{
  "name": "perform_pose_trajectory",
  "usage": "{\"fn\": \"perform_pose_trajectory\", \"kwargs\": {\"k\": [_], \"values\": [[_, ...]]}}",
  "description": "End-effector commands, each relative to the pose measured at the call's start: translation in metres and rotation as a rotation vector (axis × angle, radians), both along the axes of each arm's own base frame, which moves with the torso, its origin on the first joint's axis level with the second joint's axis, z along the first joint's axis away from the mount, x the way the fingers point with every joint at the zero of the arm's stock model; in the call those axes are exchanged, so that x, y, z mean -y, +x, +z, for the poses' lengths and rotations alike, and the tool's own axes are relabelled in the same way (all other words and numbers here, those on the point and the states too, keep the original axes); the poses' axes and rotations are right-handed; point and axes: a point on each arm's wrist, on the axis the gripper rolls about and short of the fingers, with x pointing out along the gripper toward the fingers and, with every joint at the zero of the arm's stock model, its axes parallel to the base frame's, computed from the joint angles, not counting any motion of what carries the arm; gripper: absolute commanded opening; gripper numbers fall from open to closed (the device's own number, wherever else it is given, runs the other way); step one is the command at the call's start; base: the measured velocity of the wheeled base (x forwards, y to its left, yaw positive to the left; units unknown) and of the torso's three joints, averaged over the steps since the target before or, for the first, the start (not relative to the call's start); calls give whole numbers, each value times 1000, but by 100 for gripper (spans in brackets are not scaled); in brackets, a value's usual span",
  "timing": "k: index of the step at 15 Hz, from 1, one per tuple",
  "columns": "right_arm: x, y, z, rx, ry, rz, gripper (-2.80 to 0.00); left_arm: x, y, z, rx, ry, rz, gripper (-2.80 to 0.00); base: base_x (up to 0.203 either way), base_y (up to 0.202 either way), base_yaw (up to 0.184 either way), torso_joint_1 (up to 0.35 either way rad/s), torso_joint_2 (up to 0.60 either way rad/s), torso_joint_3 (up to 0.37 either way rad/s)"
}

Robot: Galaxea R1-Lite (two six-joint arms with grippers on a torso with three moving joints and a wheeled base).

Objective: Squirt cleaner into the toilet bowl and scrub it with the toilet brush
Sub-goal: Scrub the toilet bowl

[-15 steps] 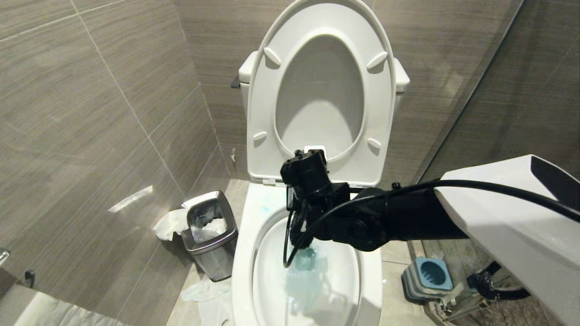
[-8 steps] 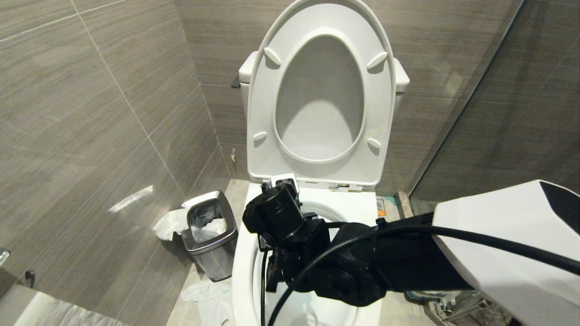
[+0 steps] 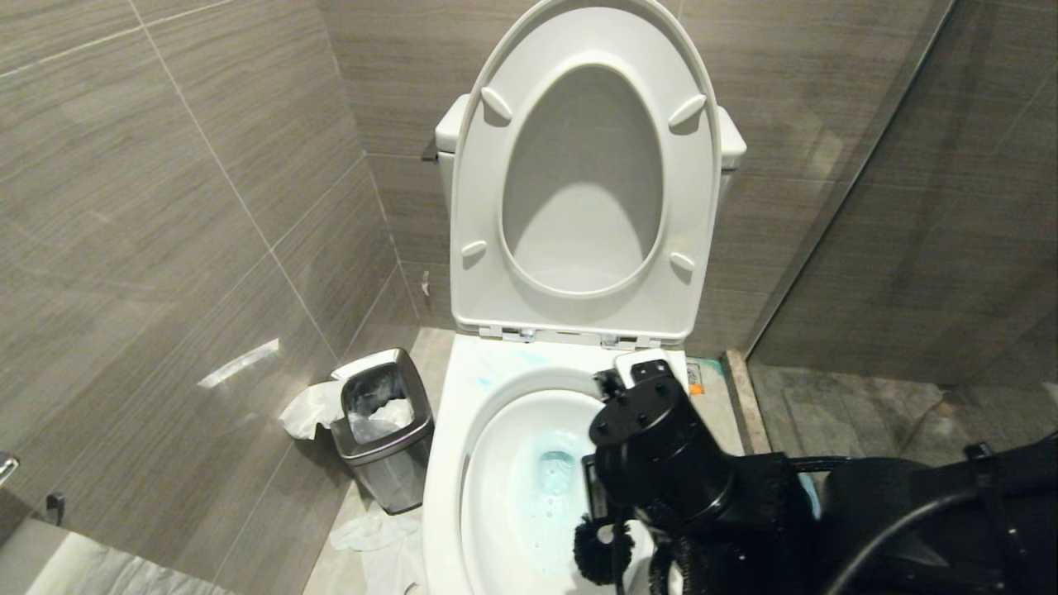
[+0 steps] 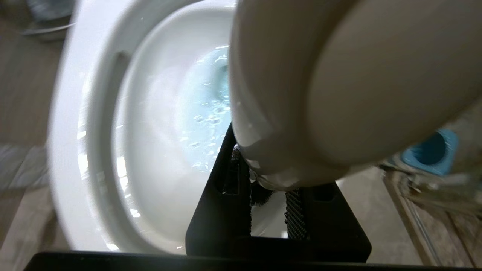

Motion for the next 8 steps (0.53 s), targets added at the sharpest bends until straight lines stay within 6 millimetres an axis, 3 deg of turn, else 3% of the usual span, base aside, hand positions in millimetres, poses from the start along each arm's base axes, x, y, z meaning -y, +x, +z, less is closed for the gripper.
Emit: {"fn": "perform_pose_trajectory", "kwargs": {"k": [1, 4, 8], "values": [[37, 8, 15, 22, 47, -96, -280, 0, 0, 0, -2, 0, 0, -280, 0, 0, 0, 0, 0, 0], [35, 39, 13, 54, 84, -140, -280, 0, 0, 0, -2, 0, 0, -280, 0, 0, 0, 0, 0, 0], [11, 85, 19, 110, 120, -170, -280, 0, 0, 0, -2, 0, 0, -280, 0, 0, 0, 0, 0, 0]]}}
